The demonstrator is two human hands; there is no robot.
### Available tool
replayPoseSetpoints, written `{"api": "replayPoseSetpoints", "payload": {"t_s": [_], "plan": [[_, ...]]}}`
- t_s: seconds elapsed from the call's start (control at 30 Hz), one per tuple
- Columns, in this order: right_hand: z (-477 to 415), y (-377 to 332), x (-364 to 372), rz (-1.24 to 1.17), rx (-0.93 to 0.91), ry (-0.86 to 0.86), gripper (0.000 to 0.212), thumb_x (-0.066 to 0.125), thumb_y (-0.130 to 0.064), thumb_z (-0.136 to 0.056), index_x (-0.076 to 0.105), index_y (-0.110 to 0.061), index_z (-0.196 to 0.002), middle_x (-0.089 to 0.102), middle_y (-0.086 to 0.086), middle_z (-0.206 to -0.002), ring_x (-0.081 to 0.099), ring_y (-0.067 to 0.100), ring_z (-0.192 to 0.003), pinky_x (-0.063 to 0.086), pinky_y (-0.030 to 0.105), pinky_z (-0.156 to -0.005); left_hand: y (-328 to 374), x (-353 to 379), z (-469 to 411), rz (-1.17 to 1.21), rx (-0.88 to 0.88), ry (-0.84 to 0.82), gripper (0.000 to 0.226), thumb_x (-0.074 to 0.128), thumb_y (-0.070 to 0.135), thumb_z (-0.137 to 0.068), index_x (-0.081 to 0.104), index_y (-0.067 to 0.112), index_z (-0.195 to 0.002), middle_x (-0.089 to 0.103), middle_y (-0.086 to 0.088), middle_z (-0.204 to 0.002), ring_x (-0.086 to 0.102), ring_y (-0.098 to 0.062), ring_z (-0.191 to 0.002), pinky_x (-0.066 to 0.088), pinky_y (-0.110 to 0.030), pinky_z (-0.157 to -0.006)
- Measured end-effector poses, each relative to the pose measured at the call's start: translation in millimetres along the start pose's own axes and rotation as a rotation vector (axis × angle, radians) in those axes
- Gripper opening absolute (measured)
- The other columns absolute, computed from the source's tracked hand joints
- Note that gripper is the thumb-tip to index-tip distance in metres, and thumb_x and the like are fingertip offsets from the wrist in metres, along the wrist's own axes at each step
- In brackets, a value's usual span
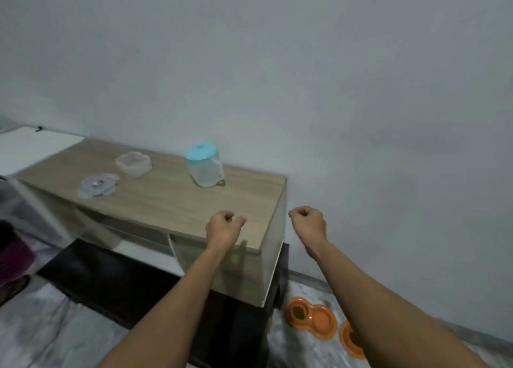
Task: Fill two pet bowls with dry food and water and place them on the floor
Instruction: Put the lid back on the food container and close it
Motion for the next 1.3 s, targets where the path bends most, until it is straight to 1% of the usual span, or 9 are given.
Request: {"api": "replayPoseSetpoints", "payload": {"t_s": [0.23, 0.37, 0.57, 0.73, 0.87, 1.0, 1.13, 1.23, 1.3], "plan": [[47.8, -47.3, 106.7, 0.02, -0.048, -0.052, 0.013, 0.063, -0.022, -0.085, 0.073, -0.016, -0.092, 0.072, 0.002, -0.096, 0.062, 0.021, -0.093, 0.045, 0.028, -0.082, -40.6, -119.4, -36.2, 0.042, -0.03, 0.078, 0.044, 0.076, 0.029, -0.081, 0.068, 0.004, -0.116, 0.07, -0.011, -0.116, 0.063, -0.027, -0.112, 0.046, -0.031, -0.098], [47.7, -70.4, 157.4, 0.018, -0.061, -0.079, 0.011, 0.063, -0.021, -0.085, 0.072, -0.015, -0.087, 0.069, 0.001, -0.085, 0.06, 0.016, -0.075, 0.041, 0.024, -0.076, -62.9, -156.1, -64.2, 0.048, -0.063, 0.11, 0.044, 0.075, 0.029, -0.082, 0.068, 0.004, -0.118, 0.069, -0.01, -0.116, 0.062, -0.025, -0.111, 0.044, -0.028, -0.095], [16.7, -107.1, 238.8, 0.021, -0.115, -0.144, 0.015, 0.062, -0.021, -0.082, 0.063, -0.017, -0.067, 0.061, -0.001, -0.067, 0.055, 0.019, -0.07, 0.04, 0.026, -0.071, -86.3, -193.1, -121.5, 0.03, -0.093, 0.13, 0.038, 0.076, 0.027, -0.081, 0.069, 0.005, -0.111, 0.071, -0.012, -0.109, 0.064, -0.026, -0.104, 0.046, -0.029, -0.089], [0.8, -130.5, 318.8, 0.037, -0.127, -0.251, 0.009, 0.062, -0.019, -0.087, 0.071, -0.016, -0.088, 0.07, 0.002, -0.091, 0.061, 0.02, -0.089, 0.048, 0.033, -0.084, -98.5, -234.7, -172.3, 0.01, -0.125, 0.164, 0.036, 0.076, 0.027, -0.08, 0.07, 0.006, -0.108, 0.072, -0.009, -0.104, 0.065, -0.026, -0.104, 0.049, -0.032, -0.095], [-9.8, -141.9, 384.9, 0.054, -0.127, -0.309, 0.009, 0.063, -0.02, -0.085, 0.071, -0.016, -0.087, 0.072, 0.002, -0.093, 0.065, 0.021, -0.092, 0.053, 0.039, -0.09, -106.4, -263.5, -219.2, -0.008, -0.131, 0.185, 0.035, 0.076, 0.027, -0.079, 0.071, 0.006, -0.106, 0.072, -0.01, -0.105, 0.065, -0.027, -0.106, 0.049, -0.037, -0.099], [-19.7, -147.4, 445.6, 0.078, -0.114, -0.342, 0.011, 0.063, -0.019, -0.086, 0.073, -0.016, -0.09, 0.072, 0.001, -0.096, 0.065, 0.02, -0.092, 0.053, 0.037, -0.09, -116.0, -291.9, -270.5, -0.036, -0.127, 0.193, 0.03, 0.074, 0.029, -0.082, 0.071, 0.006, -0.102, 0.072, -0.009, -0.104, 0.064, -0.026, -0.103, 0.047, -0.033, -0.092], [-31.6, -149.2, 510.6, 0.098, -0.07, -0.343, 0.011, 0.063, -0.021, -0.082, 0.073, -0.017, -0.085, 0.073, 0.001, -0.094, 0.067, 0.021, -0.092, 0.054, 0.034, -0.088, -138.4, -323.3, -331.6, -0.063, -0.116, 0.171, 0.031, 0.074, 0.034, -0.075, 0.068, 0.004, -0.079, 0.07, -0.016, -0.087, 0.066, -0.034, -0.095, 0.05, -0.038, -0.085], [-40.5, -155.0, 565.3, 0.11, -0.039, -0.314, 0.01, 0.063, -0.02, -0.083, 0.072, -0.017, -0.087, 0.073, 0.001, -0.096, 0.066, 0.021, -0.092, 0.051, 0.029, -0.082, -155.7, -353.7, -384.6, -0.113, -0.104, 0.15, 0.027, 0.072, 0.029, -0.08, 0.061, 0.009, -0.066, 0.065, -0.019, -0.077, 0.061, -0.033, -0.084, 0.047, -0.036, -0.078], [-44.3, -156.8, 605.9, 0.114, -0.007, -0.301, 0.009, 0.063, -0.02, -0.084, 0.072, -0.017, -0.087, 0.073, 0.002, -0.096, 0.066, 0.021, -0.092, 0.048, 0.028, -0.079, -165.1, -376.1, -420.5, -0.133, -0.079, 0.133, 0.026, 0.07, 0.028, -0.082, 0.065, 0.006, -0.069, 0.063, -0.018, -0.075, 0.06, -0.032, -0.083, 0.044, -0.034, -0.075]]}}
Point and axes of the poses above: each hand's wrist, its own z-axis away from the middle knuckle, its own x-axis out of the palm, y = z × x, the point moved 7 cm from there along -z, towards the middle knuckle
